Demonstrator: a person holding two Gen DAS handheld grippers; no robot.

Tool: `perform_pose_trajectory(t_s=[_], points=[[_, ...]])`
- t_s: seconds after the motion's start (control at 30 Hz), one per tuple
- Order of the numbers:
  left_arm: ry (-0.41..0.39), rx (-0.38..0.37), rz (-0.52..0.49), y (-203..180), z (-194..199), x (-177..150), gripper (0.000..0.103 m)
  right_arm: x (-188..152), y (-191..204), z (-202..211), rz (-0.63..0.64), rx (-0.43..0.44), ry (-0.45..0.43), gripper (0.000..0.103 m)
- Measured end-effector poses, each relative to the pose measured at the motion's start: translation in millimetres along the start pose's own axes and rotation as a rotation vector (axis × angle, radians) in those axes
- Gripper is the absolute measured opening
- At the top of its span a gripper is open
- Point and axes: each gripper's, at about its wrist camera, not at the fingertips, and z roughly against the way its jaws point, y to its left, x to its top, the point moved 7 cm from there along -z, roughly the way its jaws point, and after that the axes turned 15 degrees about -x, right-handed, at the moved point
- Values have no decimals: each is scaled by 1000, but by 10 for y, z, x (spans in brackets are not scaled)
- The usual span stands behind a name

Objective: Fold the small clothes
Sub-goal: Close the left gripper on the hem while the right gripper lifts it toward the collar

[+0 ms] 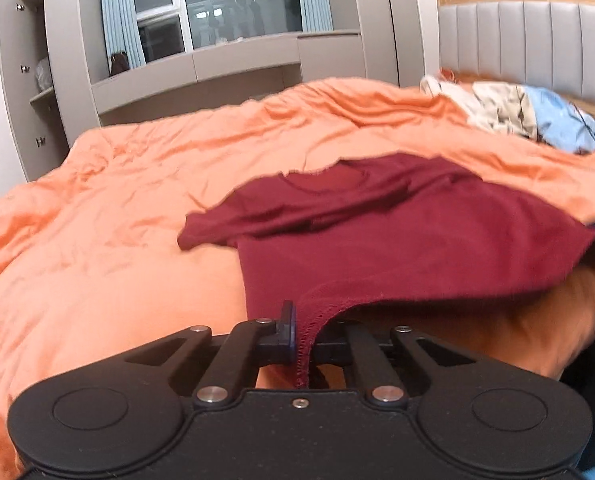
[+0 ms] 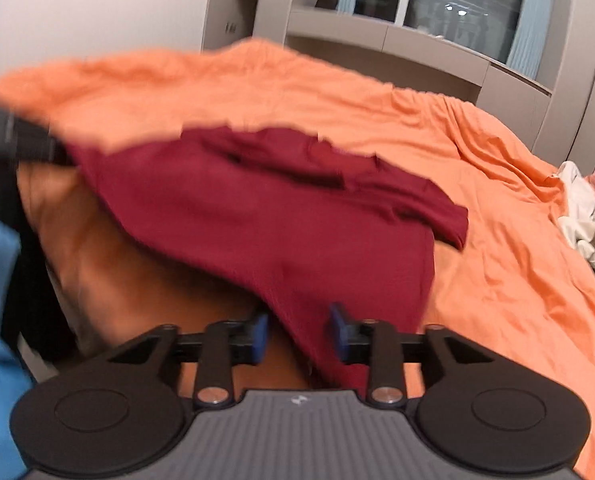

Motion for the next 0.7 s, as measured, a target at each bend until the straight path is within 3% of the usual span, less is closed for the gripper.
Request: perform_pose_trajectory(t_s=[0.07, 0.23, 0.37, 0.4, 0.7], points=[[-23, 9, -3, -15, 14, 75, 5, -132, 57, -19, 27, -32, 28, 68], [-84, 0, 13, -35, 88, 277, 4, -271, 159, -7, 124, -154, -3, 67], [-128, 17, 24, -34, 163, 367, 4, -225, 151, 9, 174, -279, -65, 21], [-138, 19, 32, -36, 187, 367, 4, -206, 135, 27, 160, -287, -82, 2], [-220, 14, 115, -60, 566, 401, 3, 27, -102, 608, 5, -408, -273, 2]])
